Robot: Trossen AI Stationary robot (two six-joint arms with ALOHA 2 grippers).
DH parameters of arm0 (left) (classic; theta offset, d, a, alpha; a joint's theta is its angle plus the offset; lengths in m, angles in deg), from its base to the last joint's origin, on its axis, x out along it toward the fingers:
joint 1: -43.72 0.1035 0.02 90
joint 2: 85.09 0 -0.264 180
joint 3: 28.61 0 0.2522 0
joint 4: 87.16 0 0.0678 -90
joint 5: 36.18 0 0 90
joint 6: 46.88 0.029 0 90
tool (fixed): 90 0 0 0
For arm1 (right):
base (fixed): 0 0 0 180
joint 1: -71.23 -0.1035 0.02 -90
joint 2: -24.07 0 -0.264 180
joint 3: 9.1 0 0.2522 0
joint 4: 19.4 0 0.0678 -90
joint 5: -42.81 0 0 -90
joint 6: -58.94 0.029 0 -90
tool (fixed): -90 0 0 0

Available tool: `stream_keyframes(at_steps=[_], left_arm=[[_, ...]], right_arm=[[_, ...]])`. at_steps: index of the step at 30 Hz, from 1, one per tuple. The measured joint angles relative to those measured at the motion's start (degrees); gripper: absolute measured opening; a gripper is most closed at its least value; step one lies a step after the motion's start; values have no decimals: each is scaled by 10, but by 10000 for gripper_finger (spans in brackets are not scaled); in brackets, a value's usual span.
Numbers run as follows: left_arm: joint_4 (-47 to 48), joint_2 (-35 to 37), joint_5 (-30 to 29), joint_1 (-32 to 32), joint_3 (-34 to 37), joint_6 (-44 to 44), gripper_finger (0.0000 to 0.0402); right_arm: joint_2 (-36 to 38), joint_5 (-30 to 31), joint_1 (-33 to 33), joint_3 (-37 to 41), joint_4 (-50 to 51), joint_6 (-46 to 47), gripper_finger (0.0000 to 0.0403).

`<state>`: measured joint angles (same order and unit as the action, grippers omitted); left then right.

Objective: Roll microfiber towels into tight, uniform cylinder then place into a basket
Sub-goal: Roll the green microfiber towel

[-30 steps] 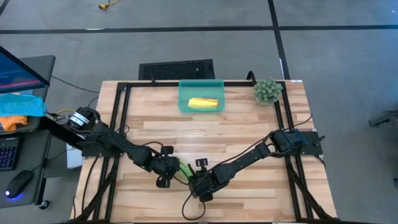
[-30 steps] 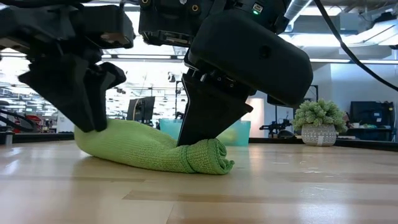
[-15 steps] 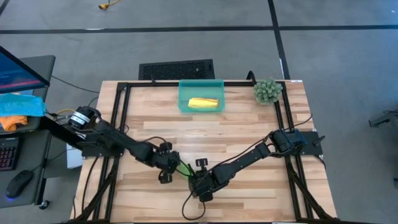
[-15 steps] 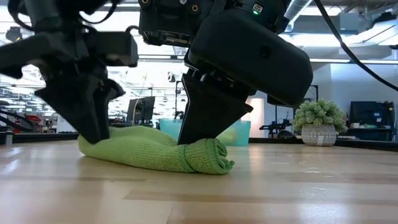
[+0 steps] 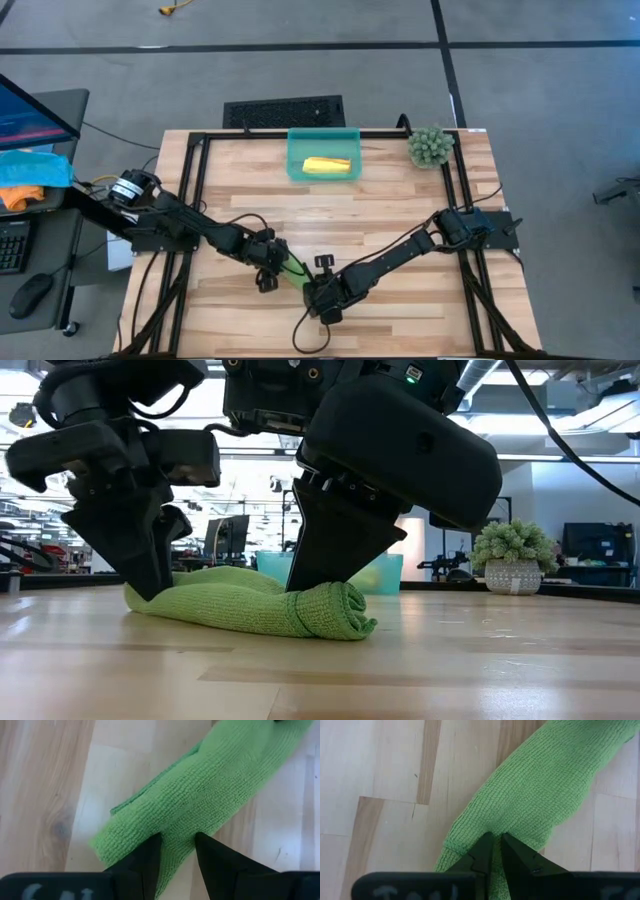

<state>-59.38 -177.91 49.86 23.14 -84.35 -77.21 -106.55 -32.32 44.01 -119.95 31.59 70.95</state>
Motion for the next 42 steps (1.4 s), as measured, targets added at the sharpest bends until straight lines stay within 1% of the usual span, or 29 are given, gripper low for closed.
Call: stream_keyframes(at_steps=[3, 9, 11, 14, 16, 24, 28, 32, 37, 42], left_arm=[[1, 0, 3, 0, 0, -48, 121], [3, 0, 33, -12, 0, -199, 121], [3, 0, 34, -19, 0, -230, 121], [2, -1, 37, -26, 0, -243, 121], [1, -1, 37, -27, 0, -255, 121], [-3, -1, 40, -27, 1, -298, 121], [-4, -2, 41, -27, 1, -310, 121], [-4, -2, 42, -27, 1, -332, 121], [-9, -2, 58, -27, 1, -344, 121], [-27, -2, 62, -27, 2, -345, 121]], right_arm=[[0, 0, 0, 0, 0, 0, 65], [0, 0, 0, 0, 3, 0, 65], [0, 0, 0, 0, 8, 0, 65], [0, 0, 0, 0, 16, -1, 70], [0, 1, 0, 0, 16, -2, 81], [6, 6, 1, 0, 37, -3, 156], [6, -1, 6, -1, 46, 4, 177], [-2, -32, 9, -2, 49, 7, 175], [-1, -32, 10, -2, 54, 3, 154], [23, -32, 9, 2, 76, -9, 137]])
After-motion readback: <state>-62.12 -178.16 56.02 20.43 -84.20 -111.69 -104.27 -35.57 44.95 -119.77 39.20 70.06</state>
